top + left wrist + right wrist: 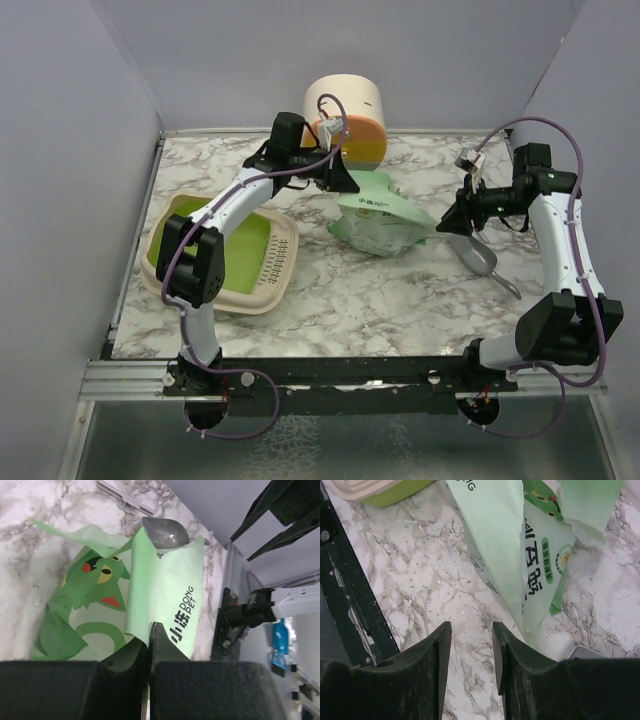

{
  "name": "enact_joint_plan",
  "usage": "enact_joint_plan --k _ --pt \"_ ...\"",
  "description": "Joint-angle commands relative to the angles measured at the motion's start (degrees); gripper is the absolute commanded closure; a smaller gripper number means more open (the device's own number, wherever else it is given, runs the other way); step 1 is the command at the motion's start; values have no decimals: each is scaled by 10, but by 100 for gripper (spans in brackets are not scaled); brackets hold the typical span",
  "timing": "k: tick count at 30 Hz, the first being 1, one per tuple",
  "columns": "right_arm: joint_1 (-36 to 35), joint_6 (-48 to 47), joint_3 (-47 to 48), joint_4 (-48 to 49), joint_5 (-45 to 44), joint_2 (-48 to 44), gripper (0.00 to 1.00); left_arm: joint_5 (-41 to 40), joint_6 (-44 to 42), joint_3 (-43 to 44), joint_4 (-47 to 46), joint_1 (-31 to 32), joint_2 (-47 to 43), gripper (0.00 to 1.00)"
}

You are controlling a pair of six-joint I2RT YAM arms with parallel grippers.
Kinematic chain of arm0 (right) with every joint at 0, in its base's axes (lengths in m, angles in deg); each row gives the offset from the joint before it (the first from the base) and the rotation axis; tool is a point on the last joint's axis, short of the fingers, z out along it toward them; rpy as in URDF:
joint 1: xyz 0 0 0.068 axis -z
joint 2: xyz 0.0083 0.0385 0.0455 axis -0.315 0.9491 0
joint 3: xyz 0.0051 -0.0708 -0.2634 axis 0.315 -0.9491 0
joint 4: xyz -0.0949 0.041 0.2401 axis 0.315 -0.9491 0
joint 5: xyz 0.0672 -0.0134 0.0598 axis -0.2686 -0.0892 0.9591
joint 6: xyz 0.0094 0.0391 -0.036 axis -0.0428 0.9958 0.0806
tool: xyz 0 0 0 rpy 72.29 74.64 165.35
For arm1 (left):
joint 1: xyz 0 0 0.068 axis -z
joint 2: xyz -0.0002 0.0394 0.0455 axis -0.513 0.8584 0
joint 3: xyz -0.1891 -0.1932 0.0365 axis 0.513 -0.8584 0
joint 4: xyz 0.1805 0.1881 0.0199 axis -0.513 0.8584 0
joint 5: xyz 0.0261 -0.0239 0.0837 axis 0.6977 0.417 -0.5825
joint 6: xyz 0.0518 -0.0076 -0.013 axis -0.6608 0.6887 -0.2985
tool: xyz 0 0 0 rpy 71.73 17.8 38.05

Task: Fill the litter box with clean litter
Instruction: Open the cat litter bag at the center of the board.

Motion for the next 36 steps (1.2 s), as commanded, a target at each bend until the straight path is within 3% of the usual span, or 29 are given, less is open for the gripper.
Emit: enact_joint_plan --k 1,8,11,15,22,27,36 --pt "-1 16 5 27 -17 -2 62 -112 -120 57 73 34 -45 100" --pt "-1 45 27 37 -29 7 62 -355 -324 -53 -31 153 -157 100" --pt "-1 82 30 61 -44 10 63 -473 -358 -189 -196 183 -222 100" --pt "-1 122 34 92 -58 21 62 -541 -381 -327 -354 185 -285 100" --pt "-2 34 82 11 16 97 55 -540 -394 -426 -530 186 -351 100" --pt "-4 36 80 42 36 131 52 -497 -400 -454 -604 194 -355 100" --pt "-17 -3 129 -12 82 175 52 -480 -431 -444 -641 216 -344 100"
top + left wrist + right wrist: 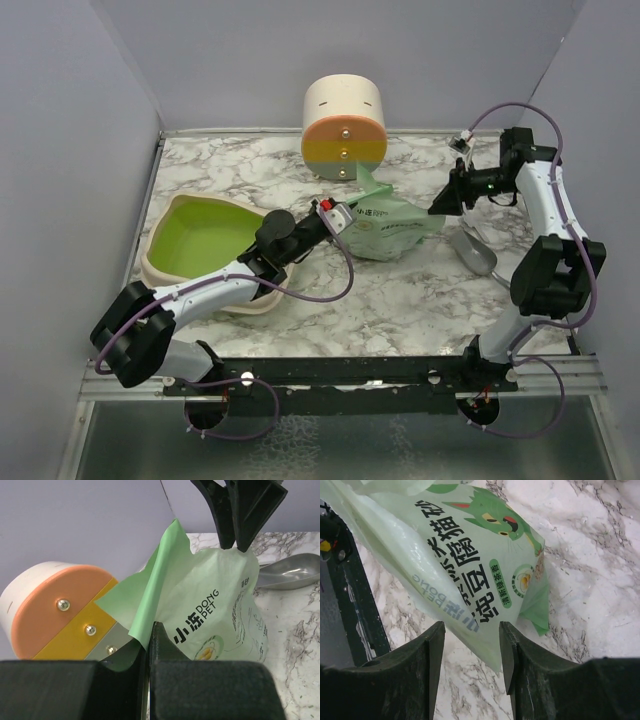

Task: Fill the litter box with clean litter
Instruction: Open the cat litter bag at the center of the board.

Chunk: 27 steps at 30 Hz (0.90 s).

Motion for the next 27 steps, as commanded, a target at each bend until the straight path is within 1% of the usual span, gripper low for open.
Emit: enact_joint_plan --k 1,4,10,15,17,20,22,24,27 --pt "-15 -20 33 -22 40 3 52 12 -31 26 -145 9 -21 100" --pt "-24 -8 43 -9 36 6 52 13 -36 20 -164 12 -19 100" --pt "-26 23 87 1 36 30 53 15 -29 12 -171 13 -19 100" --pt "-27 59 112 28 35 46 54 12 -21 3 -175 16 -25 100" --pt "-28 61 127 23 36 57 54 10 -20 2 -175 17 -26 100" --pt "-36 17 142 -33 41 76 54 8 -19 2 -175 17 -24 100" --pt "-41 -16 134 -69 39 76 55 7 -19 3 -175 18 -24 100" --pt "-42 -32 113 -78 33 62 55 7 -19 4 -175 18 -23 100" --pt "-43 -35 70 -61 23 27 55 7 -18 7 -175 18 -22 100"
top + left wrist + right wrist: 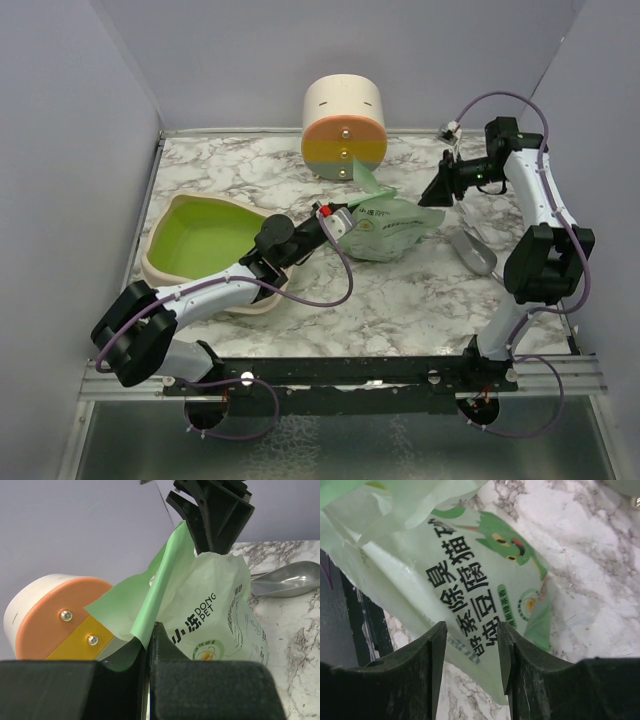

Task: Fill the litter box with clean litter
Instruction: Open the cat litter bag at the center of the board.

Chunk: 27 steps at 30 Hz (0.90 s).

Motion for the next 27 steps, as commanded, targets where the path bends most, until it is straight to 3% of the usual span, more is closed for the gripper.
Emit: enact_joint_plan --k 1,13,21,23,26,27 --pt "-5 -39 -53 -23 2 -50 55 4 0 21 -127 5 -23 100" --pt "-29 -71 -124 -35 -31 -114 55 12 10 33 -127 5 -11 100" --pt "-82 11 -195 102 -96 -143 57 24 29 40 -126 7 -10 100" --pt "-84 44 -194 140 -111 -138 64 28 34 42 -123 8 -12 100" --pt "-84 93 -194 205 -146 -138 97 29 36 46 -118 8 -14 100" --pt "-84 105 -197 229 -158 -142 99 30 37 48 -114 8 -15 100"
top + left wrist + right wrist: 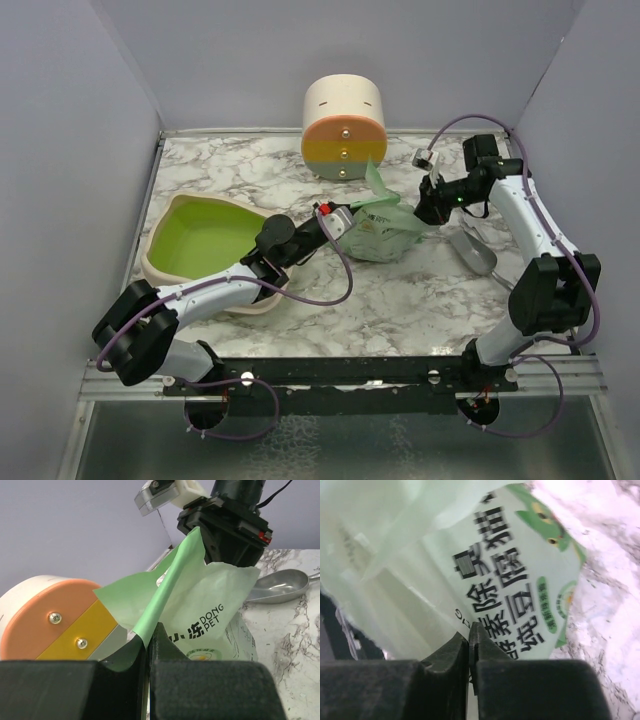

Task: Fill the litter box with clean litter
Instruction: Open the cat litter bag at the center of the board.

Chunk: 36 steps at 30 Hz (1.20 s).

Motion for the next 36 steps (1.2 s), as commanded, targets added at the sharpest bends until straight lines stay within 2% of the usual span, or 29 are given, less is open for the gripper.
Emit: enact_joint_plan --k 1,6,9,10,13,15,17,21,25,30,36 --pt "-1 96 -9 146 -76 -13 99 17 9 49 -105 6 -19 100" --pt "0 160 -58 275 -139 -66 99 28 18 64 -94 6 -9 100" --pt "-1 211 -121 393 -163 -128 99 38 43 73 -93 7 3 100" --pt "-1 226 -142 431 -169 -149 99 38 51 73 -93 9 8 97" --pt "-1 256 -206 523 -180 -196 99 36 65 75 -94 18 21 75" --pt "0 266 -236 574 -198 -221 99 32 69 75 -94 25 28 54" --pt "-1 273 -262 617 -219 -246 99 37 75 75 -93 30 33 45" --pt "-1 273 -262 631 -236 -237 99 45 75 80 -69 33 38 27" --pt "-1 269 -261 648 -240 -226 99 41 31 83 -12 33 27 21" --pt "-1 260 -245 640 -239 -199 99 52 -30 128 144 33 7 20" --pt "-1 270 -243 656 -235 -188 99 11 -73 151 243 33 -7 21"
